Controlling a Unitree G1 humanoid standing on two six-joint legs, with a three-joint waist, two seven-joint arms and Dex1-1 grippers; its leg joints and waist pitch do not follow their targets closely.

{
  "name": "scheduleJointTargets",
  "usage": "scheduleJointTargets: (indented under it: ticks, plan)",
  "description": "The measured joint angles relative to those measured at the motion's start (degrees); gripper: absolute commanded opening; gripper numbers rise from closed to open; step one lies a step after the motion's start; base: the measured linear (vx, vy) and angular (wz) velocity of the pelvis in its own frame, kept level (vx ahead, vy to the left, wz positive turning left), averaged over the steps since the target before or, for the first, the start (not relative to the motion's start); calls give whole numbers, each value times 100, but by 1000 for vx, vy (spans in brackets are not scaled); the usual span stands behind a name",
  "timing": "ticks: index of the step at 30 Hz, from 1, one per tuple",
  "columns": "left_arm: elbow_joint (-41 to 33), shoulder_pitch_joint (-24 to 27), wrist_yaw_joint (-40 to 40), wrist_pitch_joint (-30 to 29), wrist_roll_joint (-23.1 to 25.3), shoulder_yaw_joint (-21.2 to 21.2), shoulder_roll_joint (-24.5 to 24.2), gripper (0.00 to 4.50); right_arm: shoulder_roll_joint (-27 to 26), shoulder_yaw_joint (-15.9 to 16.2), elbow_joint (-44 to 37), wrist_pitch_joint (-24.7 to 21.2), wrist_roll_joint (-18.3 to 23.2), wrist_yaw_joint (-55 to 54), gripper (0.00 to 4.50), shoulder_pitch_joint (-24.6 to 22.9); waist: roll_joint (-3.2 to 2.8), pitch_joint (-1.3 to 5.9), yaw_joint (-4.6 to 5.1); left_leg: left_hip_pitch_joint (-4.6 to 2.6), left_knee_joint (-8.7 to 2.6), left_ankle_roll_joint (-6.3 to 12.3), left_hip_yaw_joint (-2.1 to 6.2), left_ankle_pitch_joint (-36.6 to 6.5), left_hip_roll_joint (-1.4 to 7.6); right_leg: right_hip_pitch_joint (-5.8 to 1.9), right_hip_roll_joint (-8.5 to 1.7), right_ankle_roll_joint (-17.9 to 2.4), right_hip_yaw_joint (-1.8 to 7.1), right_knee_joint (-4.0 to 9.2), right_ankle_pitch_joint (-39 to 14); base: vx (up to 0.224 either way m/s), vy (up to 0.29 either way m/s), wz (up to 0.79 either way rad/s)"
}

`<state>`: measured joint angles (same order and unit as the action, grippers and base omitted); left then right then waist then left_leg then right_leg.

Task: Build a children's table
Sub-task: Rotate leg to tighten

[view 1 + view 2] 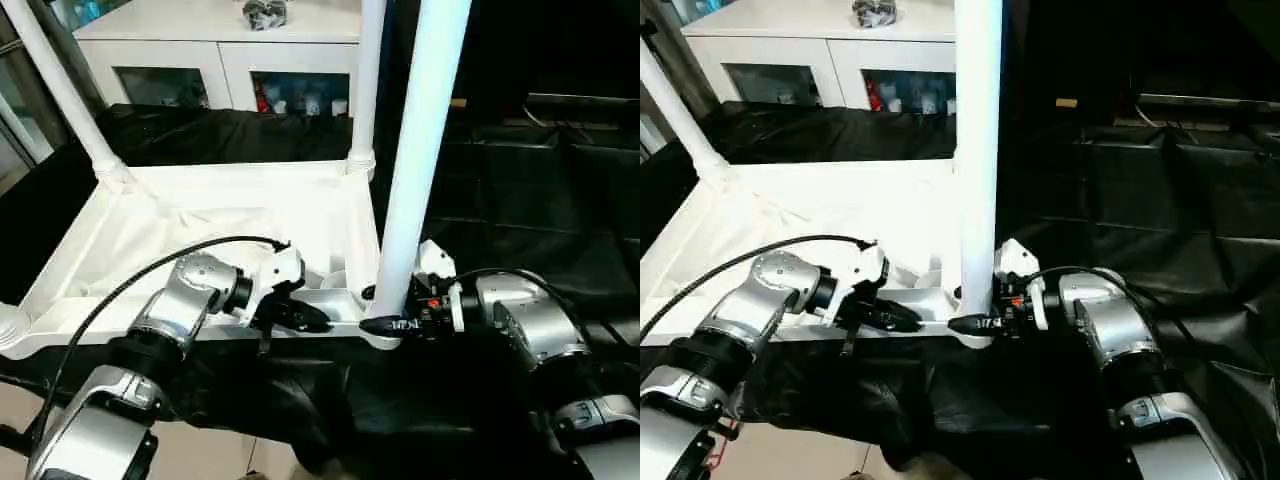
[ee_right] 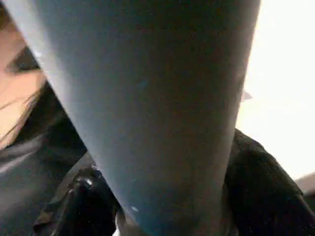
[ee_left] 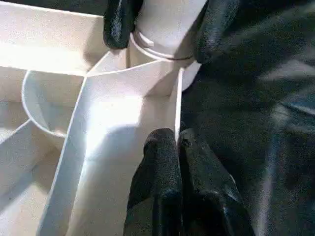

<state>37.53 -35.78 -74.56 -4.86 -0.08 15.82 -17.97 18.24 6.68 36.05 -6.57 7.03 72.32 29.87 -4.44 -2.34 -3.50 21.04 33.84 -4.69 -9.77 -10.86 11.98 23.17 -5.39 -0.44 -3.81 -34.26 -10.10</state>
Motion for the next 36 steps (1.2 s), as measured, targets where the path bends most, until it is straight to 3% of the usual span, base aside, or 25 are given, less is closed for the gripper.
scheduleJointTargets:
  ticks: [7,15,17,21,23,29,36]
  plan:
    - [545,-349,1492,-198,258,-202,579,0,-611,-551,809,120,-116,-2463,248,410,7,1,160,-7,1,-6,1,3,-3,-11,2,1,9,-14,1,0,0,0]
    - [743,-546,2637,-441,441,-316,1068,0,-1233,-949,1236,311,-312,-4562,248,702,-9,13,174,-6,-9,-6,0,2,-4,-12,3,1,4,-4,0,0,0,0]
    - [792,-545,2657,-319,496,-314,1068,0,-1272,-980,1351,449,-317,-4619,304,722,-10,14,180,-7,-9,-6,-1,2,-5,-15,2,1,5,-1,1,0,0,0]
    - [830,-545,2665,-242,509,-315,1064,0,-1316,-993,1385,508,-306,-4606,324,722,-10,14,193,-7,-9,-6,1,2,-4,-15,2,1,6,0,1,0,0,0]
    - [836,-545,2664,-201,515,-309,1055,0,-1316,-992,1407,567,-313,-4605,363,722,-10,13,192,-6,-9,-6,0,2,-4,-15,2,1,6,1,1,0,0,0]
    - [841,-533,2631,-12,515,-266,1041,0,-1159,-866,1279,715,-420,-4355,365,629,2,6,173,0,-11,-4,0,1,-4,-7,2,0,4,12,1,0,0,0]
    - [590,-360,2467,159,423,-252,1046,0,-189,-1055,-190,381,223,-3045,365,-166,8,-3,53,45,1,65,-4,-4,-5,28,-2,0,1,29,-1,0,0,0]
